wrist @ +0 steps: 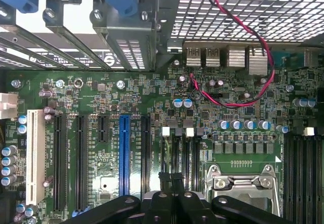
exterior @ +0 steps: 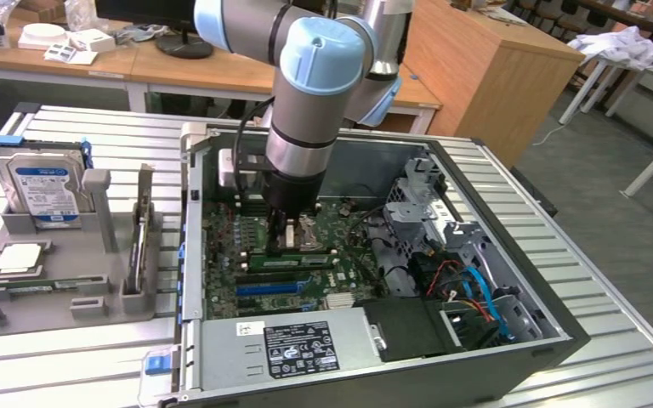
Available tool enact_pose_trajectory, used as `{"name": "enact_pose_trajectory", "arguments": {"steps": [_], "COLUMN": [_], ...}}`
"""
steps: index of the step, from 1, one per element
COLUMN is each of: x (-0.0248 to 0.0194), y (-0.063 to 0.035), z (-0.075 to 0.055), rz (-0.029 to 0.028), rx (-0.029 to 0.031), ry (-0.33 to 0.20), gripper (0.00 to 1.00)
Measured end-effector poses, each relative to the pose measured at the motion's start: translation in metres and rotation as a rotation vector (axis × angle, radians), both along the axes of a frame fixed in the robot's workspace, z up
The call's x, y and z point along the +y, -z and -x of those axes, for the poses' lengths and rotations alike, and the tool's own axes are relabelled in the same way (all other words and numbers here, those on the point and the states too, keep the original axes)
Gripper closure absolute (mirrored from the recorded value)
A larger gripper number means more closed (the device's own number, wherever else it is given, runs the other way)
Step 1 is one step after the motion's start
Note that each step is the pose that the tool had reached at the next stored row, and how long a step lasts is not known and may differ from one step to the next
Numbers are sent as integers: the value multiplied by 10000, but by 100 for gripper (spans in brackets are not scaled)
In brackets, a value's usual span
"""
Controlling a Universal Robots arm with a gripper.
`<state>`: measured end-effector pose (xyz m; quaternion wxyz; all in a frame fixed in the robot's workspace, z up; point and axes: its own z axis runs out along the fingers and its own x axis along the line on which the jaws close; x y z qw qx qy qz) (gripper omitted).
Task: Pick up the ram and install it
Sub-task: 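Press down the ram until it locks into place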
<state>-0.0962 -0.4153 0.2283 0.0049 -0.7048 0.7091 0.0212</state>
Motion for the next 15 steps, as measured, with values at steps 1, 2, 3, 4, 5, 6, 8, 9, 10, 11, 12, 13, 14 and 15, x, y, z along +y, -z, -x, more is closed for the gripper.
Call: {"name": "enact_pose_trajectory", "arguments": {"steps": [1,2,3,4,5,6,8,9,10,11,12,13,14,15], "x": [-1,0,0,0,0,0,-1,0,0,0,0,0,0,0], "y": [1,0,1,1,1,5,9,9,9,9,9,10,10,11], "z": [0,0,0,0,0,0,0,1,1,1,1,0,0,1], "rz": [3,4,3,3,3,1,-2,-3,-2,-3,-3,-3,-2,-3], "rx": [2,2,2,2,2,1,1,1,2,2,2,2,2,2], "ry": [0,1,0,0,0,1,0,0,1,1,1,1,1,1], "gripper": [89,89,89,89,89,89,89,89,89,89,89,89,89,89]}}
